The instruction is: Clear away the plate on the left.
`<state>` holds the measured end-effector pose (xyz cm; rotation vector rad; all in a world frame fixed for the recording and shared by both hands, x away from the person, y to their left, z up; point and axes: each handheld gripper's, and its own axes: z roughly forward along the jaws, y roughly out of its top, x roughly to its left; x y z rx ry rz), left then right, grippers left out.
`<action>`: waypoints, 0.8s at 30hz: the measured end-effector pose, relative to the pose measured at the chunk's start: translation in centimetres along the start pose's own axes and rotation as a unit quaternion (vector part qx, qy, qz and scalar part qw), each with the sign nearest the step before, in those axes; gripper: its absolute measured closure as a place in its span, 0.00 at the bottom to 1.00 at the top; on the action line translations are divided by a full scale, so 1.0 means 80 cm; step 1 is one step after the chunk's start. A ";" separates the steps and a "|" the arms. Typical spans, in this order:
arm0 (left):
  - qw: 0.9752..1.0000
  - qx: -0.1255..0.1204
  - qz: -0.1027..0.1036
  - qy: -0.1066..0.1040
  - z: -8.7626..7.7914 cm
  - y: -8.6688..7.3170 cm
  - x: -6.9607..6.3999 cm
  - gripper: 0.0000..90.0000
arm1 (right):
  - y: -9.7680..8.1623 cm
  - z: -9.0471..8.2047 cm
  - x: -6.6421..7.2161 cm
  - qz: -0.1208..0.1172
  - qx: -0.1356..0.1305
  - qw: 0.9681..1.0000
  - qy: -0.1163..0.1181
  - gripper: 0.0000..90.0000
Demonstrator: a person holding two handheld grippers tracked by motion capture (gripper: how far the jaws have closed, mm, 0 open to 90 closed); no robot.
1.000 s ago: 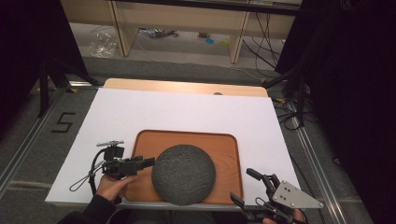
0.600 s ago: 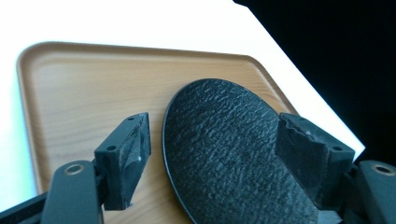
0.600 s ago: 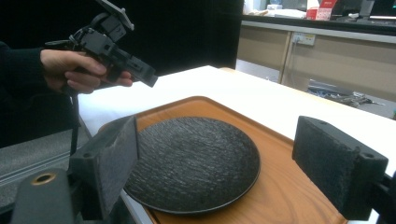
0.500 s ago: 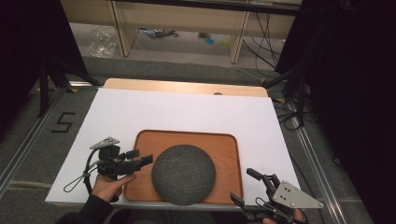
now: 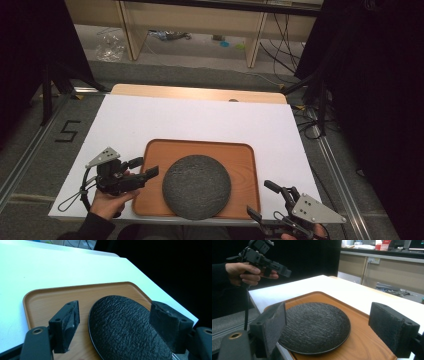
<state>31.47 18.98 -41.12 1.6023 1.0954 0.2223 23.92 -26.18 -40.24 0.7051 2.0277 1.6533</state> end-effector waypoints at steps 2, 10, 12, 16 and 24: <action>1.000 -0.005 0.005 0.000 -0.003 -0.001 -0.002 0.27 | 0.000 0.000 0.000 0.000 -0.001 1.000 0.000 0.18; 0.999 -0.040 0.028 -0.023 -0.019 -0.002 -0.010 0.23 | 0.000 -0.001 0.000 0.000 0.010 1.000 0.003 0.18; 0.998 -0.048 0.037 -0.030 -0.023 -0.002 -0.012 0.22 | 0.001 -0.002 0.000 -0.003 0.008 1.000 -0.004 0.18; 0.997 -0.056 0.050 -0.026 -0.030 -0.003 -0.014 0.19 | 0.000 -0.001 0.000 -0.002 0.008 1.000 0.001 0.18; 0.996 -0.061 0.070 -0.015 -0.045 -0.008 -0.015 0.19 | 0.000 -0.002 0.000 -0.005 0.007 1.000 -0.003 0.18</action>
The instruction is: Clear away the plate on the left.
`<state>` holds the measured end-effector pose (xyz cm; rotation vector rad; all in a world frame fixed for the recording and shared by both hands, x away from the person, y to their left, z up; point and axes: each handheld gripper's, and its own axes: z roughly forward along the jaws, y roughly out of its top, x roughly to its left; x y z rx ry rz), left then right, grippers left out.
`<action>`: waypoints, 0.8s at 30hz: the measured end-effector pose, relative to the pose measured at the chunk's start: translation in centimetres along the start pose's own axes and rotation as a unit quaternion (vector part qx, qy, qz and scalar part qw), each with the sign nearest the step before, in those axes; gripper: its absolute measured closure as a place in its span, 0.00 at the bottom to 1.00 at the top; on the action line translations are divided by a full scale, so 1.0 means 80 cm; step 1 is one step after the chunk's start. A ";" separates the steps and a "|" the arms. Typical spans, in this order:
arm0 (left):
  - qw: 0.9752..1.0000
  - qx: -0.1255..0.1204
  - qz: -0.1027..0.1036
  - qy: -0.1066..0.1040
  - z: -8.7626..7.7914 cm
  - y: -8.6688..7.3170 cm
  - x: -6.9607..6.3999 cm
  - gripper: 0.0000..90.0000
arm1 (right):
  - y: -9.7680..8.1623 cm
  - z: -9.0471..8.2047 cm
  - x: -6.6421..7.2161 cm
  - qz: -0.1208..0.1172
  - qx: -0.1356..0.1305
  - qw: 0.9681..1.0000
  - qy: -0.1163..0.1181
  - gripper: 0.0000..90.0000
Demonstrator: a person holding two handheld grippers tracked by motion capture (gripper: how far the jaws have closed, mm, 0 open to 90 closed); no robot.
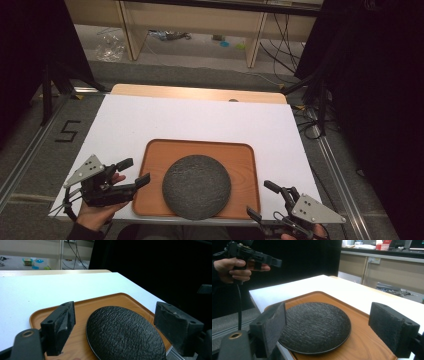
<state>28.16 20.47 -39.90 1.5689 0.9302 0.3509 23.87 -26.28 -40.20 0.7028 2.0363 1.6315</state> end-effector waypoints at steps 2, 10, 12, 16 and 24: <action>1.000 -0.001 0.011 0.007 -0.005 -0.001 -0.002 0.19 | 0.000 0.000 0.001 0.003 0.002 1.000 0.003 0.18; 0.998 -0.011 0.054 0.021 -0.018 -0.006 -0.015 0.19 | 0.000 0.000 0.001 0.003 0.002 1.000 0.002 0.18; 0.998 -0.010 0.060 0.021 -0.020 -0.007 -0.018 0.19 | 0.000 0.000 0.001 0.003 0.003 1.000 0.002 0.18; 0.998 -0.007 0.052 0.019 -0.023 -0.010 -0.021 0.19 | 0.000 0.000 0.000 0.001 0.002 1.000 -0.001 0.18; 0.999 0.005 0.050 0.021 -0.025 -0.015 -0.027 0.19 | 0.000 0.000 0.001 0.000 0.003 1.000 -0.003 0.18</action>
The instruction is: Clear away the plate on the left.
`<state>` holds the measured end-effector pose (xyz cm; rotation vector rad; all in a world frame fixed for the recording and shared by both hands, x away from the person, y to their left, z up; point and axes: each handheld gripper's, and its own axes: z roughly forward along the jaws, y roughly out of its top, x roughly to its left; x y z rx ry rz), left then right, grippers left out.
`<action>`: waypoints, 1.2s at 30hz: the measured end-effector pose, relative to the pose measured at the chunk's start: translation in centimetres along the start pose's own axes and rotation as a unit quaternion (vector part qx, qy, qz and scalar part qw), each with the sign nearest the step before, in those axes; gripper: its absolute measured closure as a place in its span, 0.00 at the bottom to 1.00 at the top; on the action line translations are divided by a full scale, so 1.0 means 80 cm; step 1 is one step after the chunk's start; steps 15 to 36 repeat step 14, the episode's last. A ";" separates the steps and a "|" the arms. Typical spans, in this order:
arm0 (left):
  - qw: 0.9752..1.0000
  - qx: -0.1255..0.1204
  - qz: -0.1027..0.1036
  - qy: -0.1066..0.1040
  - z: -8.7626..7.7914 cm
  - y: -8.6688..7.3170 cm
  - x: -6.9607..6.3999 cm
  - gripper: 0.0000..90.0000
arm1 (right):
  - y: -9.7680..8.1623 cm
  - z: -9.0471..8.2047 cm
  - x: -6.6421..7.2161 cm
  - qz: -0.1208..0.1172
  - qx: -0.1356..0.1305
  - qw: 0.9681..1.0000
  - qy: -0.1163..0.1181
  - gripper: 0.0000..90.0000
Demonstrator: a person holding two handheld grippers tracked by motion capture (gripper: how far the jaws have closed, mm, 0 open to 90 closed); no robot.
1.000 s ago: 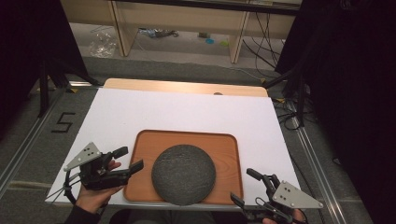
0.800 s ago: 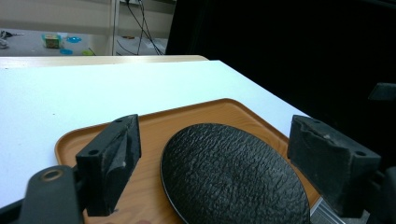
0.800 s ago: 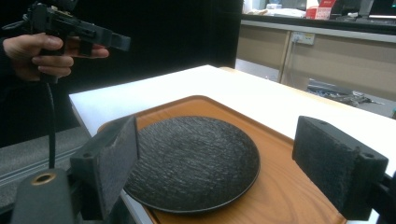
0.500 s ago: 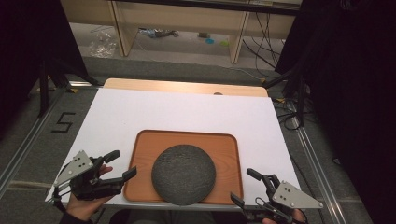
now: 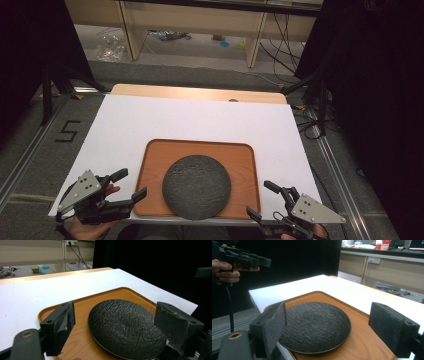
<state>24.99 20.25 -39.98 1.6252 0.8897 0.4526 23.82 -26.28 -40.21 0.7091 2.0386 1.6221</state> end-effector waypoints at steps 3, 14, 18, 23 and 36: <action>1.000 0.001 -0.001 0.000 0.001 0.000 0.000 0.19 | 0.000 0.000 0.001 0.002 -0.001 1.000 0.003 0.18; 1.000 0.015 -0.008 0.007 0.004 -0.001 0.002 0.19 | 0.000 0.000 0.000 0.000 0.000 1.000 0.000 0.18; 1.000 0.015 -0.008 0.007 0.004 -0.001 0.002 0.19 | 0.000 0.000 0.000 0.000 0.000 1.000 0.000 0.18; 1.000 0.015 -0.008 0.007 0.004 -0.001 0.002 0.19 | 0.000 0.000 0.000 0.000 0.000 1.000 0.000 0.18; 1.000 0.015 -0.008 0.007 0.004 -0.001 0.002 0.19 | 0.000 0.000 0.000 0.000 0.000 1.000 0.000 0.18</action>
